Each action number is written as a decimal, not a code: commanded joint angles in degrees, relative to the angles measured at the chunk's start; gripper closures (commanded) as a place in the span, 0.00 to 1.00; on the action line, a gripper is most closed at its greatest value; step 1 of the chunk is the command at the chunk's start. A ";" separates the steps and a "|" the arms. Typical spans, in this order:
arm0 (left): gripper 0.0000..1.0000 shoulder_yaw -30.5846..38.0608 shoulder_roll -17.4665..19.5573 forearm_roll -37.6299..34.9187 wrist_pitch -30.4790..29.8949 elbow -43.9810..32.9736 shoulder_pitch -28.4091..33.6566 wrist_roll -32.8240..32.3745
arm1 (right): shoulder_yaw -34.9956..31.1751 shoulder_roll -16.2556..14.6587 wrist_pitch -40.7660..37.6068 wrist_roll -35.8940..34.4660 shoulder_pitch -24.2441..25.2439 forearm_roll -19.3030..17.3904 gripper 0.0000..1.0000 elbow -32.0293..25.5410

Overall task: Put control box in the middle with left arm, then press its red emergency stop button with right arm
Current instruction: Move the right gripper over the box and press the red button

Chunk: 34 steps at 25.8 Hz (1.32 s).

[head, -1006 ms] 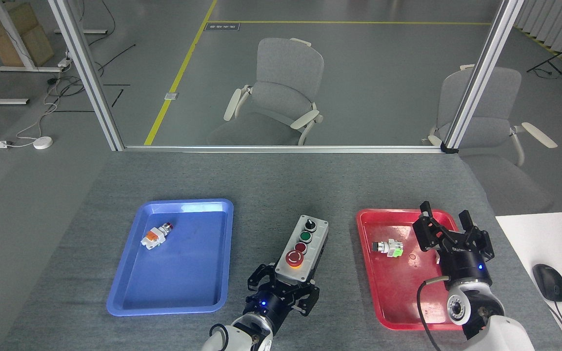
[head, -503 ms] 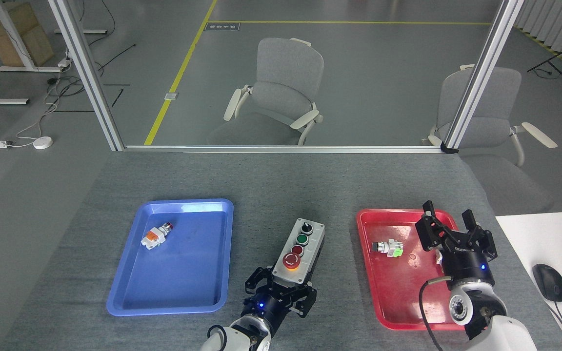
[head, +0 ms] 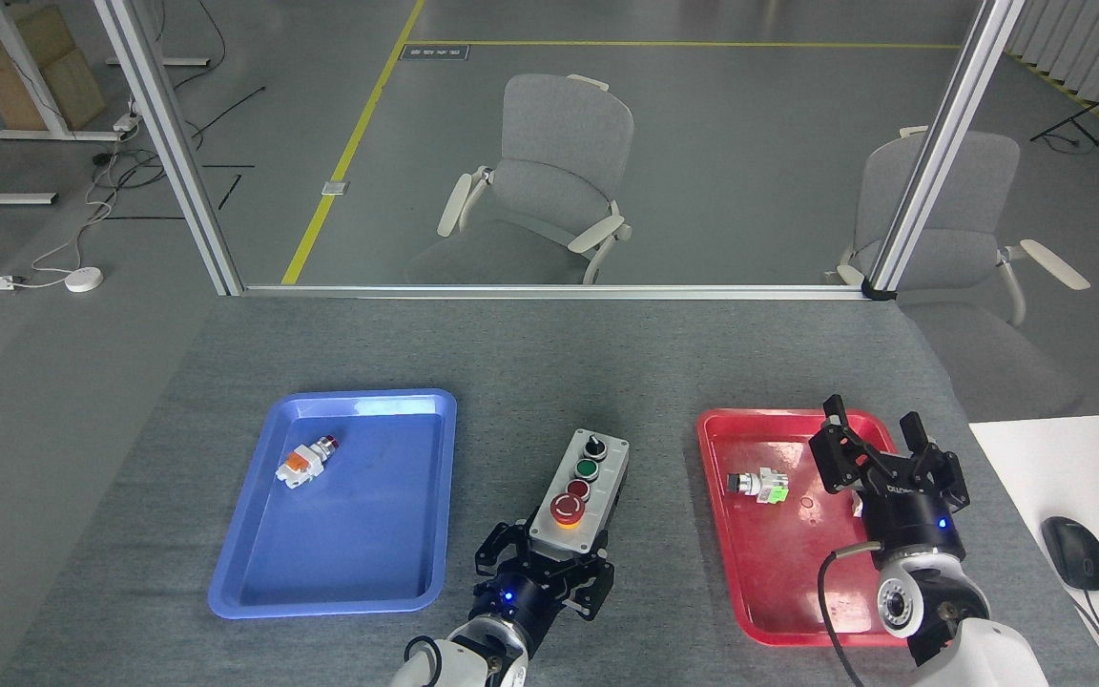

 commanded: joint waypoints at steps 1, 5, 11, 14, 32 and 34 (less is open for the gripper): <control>0.14 0.00 0.00 0.39 0.03 0.09 0.02 0.28 | -0.02 -0.07 0.12 -0.03 0.00 0.00 0.00 0.00; 0.14 -0.18 0.00 0.39 -0.06 0.09 0.02 0.28 | -0.02 -0.07 0.12 -0.11 0.00 0.00 0.00 0.00; 0.01 -0.01 0.09 0.31 -0.06 -0.71 0.63 0.19 | 0.42 -0.77 -0.93 -0.64 -0.35 1.32 0.04 0.00; 0.01 0.26 0.26 0.31 -0.15 -2.37 0.81 0.81 | 1.03 -3.15 -9.19 -0.46 -2.28 2.02 0.55 1.40; 0.01 15.20 15.20 -0.05 0.82 -25.49 7.66 2.74 | 16.85 -0.25 -39.87 6.83 -10.90 2.37 1.00 12.48; 0.01 18.63 17.05 -0.05 0.38 -25.49 8.98 2.74 | 17.55 0.72 -39.87 7.18 -11.07 2.37 1.00 13.01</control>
